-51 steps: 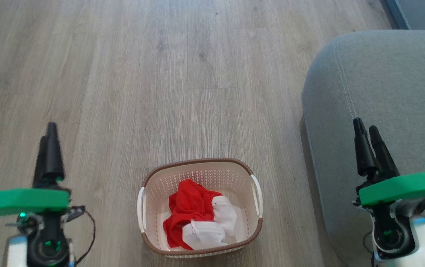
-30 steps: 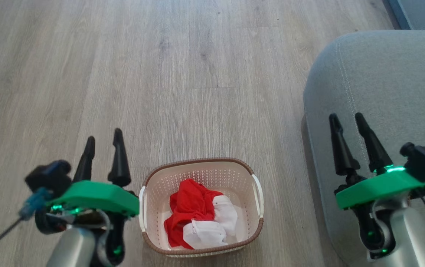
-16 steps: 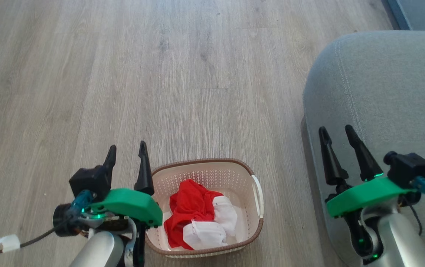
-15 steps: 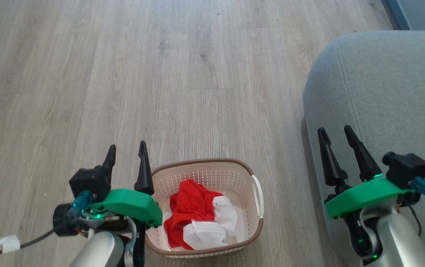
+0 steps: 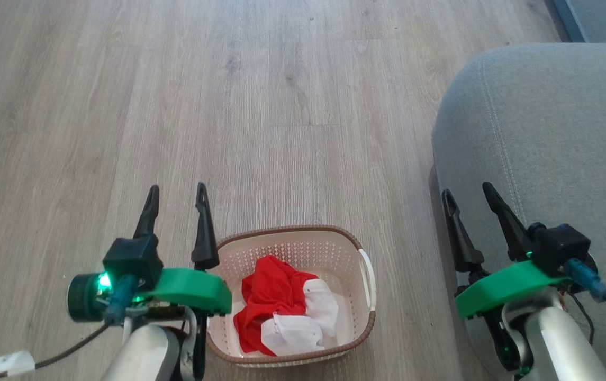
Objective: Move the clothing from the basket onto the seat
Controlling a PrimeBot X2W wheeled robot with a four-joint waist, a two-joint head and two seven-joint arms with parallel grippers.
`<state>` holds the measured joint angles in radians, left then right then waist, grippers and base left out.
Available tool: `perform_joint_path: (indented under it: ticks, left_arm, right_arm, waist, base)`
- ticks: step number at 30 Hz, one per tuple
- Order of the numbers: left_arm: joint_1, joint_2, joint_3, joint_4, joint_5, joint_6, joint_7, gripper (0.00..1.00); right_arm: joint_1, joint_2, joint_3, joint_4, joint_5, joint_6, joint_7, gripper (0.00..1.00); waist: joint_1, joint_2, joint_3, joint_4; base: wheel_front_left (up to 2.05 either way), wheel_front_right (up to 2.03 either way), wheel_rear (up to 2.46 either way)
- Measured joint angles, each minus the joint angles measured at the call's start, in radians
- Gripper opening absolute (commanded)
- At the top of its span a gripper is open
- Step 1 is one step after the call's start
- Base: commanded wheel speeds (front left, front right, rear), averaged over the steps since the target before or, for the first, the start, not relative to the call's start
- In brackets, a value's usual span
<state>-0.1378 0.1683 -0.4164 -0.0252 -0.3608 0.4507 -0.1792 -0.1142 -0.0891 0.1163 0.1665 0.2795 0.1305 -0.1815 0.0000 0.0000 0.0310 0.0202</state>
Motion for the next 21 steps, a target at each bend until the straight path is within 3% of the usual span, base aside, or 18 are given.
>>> perform_joint_path:
  ticks: [6, 21]
  left_arm:
    - [0.015, -0.035, 0.044, -0.01, 0.06, -0.033, -0.024, 1.0]
    - [0.043, -0.105, 0.117, 0.09, 0.234, -0.238, -0.069, 1.0]
  right_arm:
    - [-0.001, 0.001, -0.006, 0.0, -0.089, 0.0, -0.019, 1.0]
    - [-0.029, 0.021, -0.006, 0.068, -0.211, 0.0, -0.067, 1.0]
  waist:
    - [0.0, 0.0, 0.002, 0.0]
    - [0.0, 0.0, 0.0, -0.001]
  base:
    - [0.0, 0.0, 0.0]
    - [0.0, 0.0, 0.0]
